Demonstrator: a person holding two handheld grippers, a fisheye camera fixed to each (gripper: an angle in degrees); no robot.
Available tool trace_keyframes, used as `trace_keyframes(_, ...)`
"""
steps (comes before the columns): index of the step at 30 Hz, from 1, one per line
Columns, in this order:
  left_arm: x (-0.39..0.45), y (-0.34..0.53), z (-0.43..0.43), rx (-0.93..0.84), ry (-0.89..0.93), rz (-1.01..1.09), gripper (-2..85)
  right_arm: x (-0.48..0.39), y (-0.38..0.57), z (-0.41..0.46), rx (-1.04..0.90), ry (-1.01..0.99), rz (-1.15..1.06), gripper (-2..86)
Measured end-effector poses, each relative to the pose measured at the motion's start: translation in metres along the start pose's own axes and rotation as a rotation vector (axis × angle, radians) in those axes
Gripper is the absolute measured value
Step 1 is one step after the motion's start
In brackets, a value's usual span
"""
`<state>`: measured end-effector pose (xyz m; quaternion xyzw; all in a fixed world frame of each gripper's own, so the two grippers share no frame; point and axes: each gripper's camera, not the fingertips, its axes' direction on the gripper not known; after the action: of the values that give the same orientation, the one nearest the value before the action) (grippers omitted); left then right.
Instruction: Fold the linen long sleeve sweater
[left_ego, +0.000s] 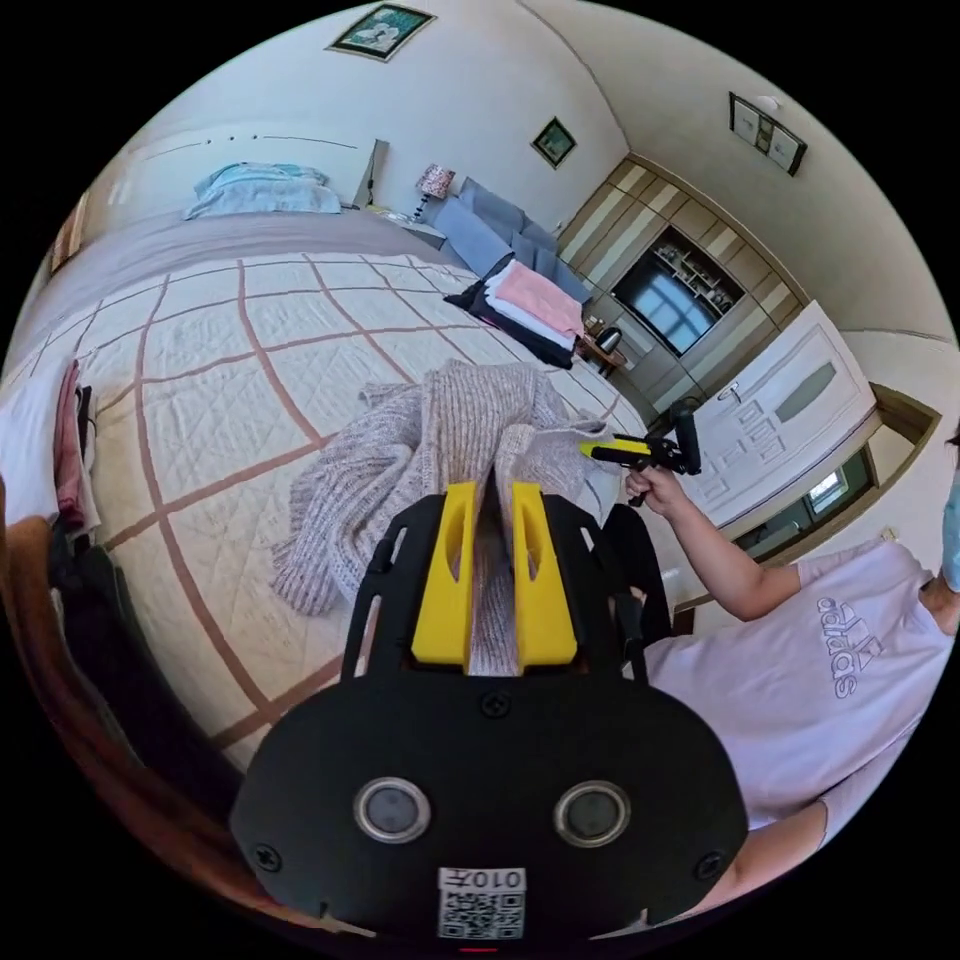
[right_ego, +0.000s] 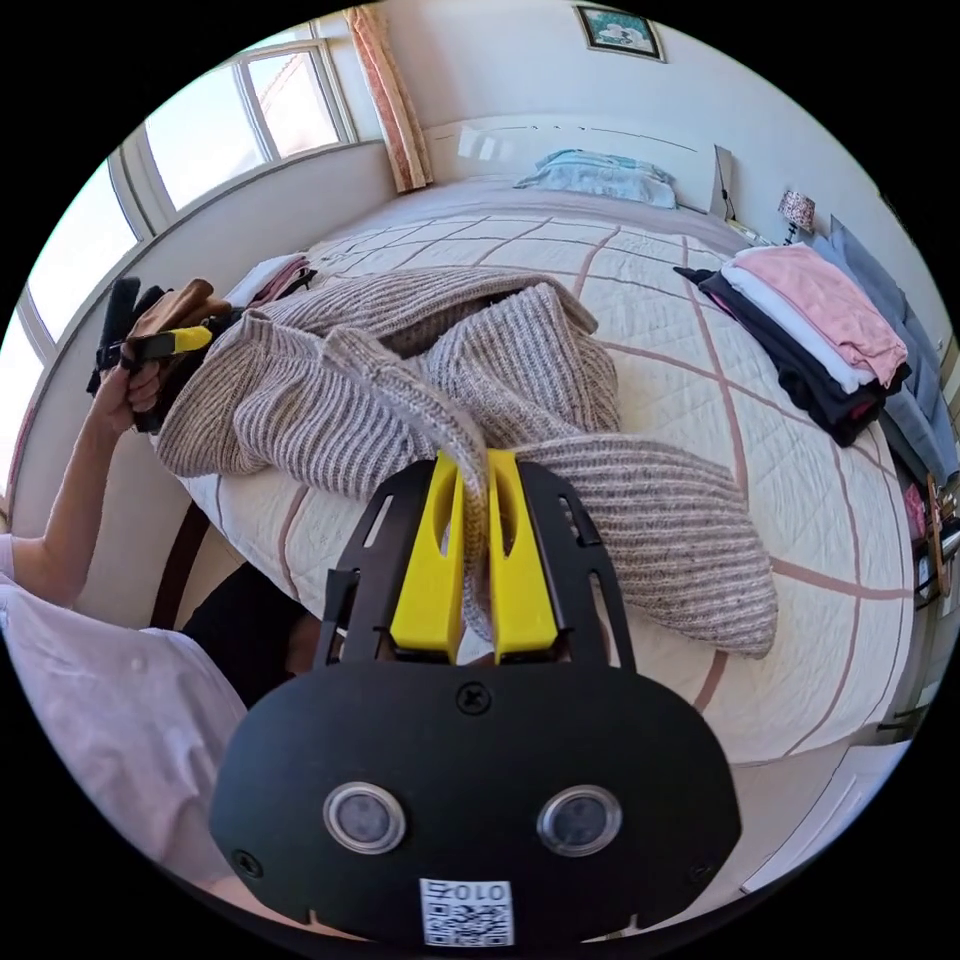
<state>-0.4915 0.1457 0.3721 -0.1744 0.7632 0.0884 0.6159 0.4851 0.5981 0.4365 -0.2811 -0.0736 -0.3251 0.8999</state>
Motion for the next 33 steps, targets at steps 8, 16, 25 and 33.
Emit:
trace_keyframes(8,0.09,0.039,0.012,-0.11,-0.313,0.059,10.0,0.019,-0.009,-0.001,0.01,0.009,0.002,5.4)
trace_keyframes(16,0.103,0.042,0.044,-0.033,-0.293,-0.038,10.2,0.031,-0.001,-0.01,0.04,0.026,-0.012,5.4)
trace_keyframes(25,0.115,0.016,0.098,-0.149,-0.341,-0.025,8.7,0.045,0.013,-0.017,0.062,0.0,-0.005,5.5)
trace_keyframes(33,0.131,0.016,0.109,-0.124,-0.297,-0.021,6.0,0.055,0.03,-0.02,0.074,-0.029,-0.005,4.9)
